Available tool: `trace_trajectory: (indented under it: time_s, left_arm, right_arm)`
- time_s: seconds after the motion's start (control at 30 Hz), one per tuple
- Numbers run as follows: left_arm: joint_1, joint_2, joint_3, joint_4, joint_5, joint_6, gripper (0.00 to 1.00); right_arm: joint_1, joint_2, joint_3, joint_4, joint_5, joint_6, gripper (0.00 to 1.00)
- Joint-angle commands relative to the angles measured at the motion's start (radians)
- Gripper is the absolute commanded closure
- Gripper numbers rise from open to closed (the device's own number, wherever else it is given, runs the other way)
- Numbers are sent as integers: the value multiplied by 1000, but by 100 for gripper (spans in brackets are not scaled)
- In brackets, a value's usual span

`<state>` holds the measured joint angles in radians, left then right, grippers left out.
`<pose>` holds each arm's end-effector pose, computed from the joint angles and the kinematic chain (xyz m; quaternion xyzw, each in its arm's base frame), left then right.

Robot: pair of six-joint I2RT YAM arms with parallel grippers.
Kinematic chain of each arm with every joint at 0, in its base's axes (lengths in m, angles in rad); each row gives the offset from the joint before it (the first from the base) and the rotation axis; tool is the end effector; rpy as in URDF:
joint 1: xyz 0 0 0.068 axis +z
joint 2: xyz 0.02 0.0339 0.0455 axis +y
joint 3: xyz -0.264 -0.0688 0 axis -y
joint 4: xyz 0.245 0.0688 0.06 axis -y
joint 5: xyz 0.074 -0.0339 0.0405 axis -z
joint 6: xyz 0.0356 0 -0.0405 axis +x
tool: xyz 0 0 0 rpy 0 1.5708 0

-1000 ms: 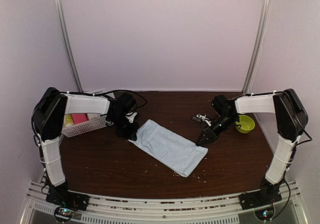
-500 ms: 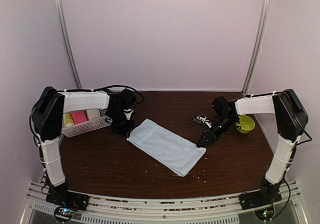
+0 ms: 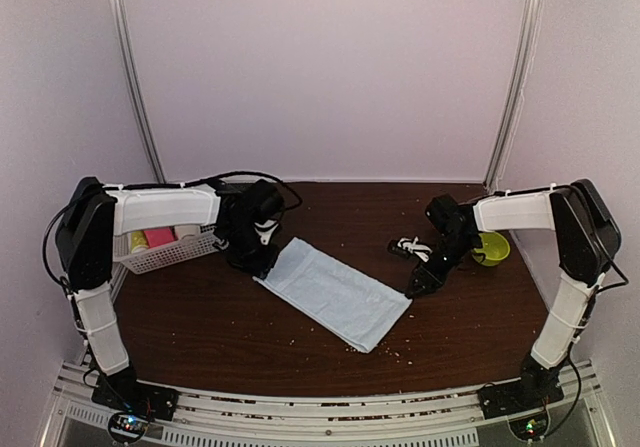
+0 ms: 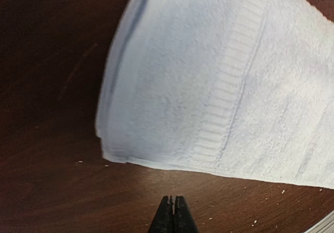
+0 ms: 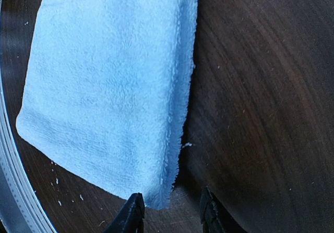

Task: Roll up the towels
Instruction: Rotate the towel at the center of the board.

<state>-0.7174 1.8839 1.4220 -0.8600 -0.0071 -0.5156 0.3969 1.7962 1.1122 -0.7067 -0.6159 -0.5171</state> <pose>0.2823 -0.2459 0.2030 0.0995 0.9873 -0.0689 0.1033 0.2920 0.1447 0.1611 -0.4433 0.8397 0.2962 0.1037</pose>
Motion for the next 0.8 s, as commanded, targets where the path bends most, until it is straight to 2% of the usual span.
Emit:
trace_trajectory:
  time_s: [0.0, 0.2, 0.43, 0.6, 0.7, 0.77]
  left_arm:
    - [-55, 30, -86, 142, 138, -26, 100]
    - [-60, 143, 0, 190, 98, -11, 100]
    - [-50, 396, 358, 95, 65, 96, 100]
    - [-2, 543, 616, 42, 62, 150, 100]
    - [27, 560, 669, 12, 55, 167, 100]
    - [40, 521, 632, 5, 29, 174, 95]
  right_arm:
    - [3, -8, -23, -94, 47, -95, 62]
    - [17, 7, -39, -178, -12, -142, 62]
    - [42, 6, -60, -185, -121, -117, 62]
    - [78, 3, -55, -176, -191, -97, 62]
    - [89, 0, -14, -206, -219, -83, 62]
    - [81, -32, -5, -193, -192, -49, 62]
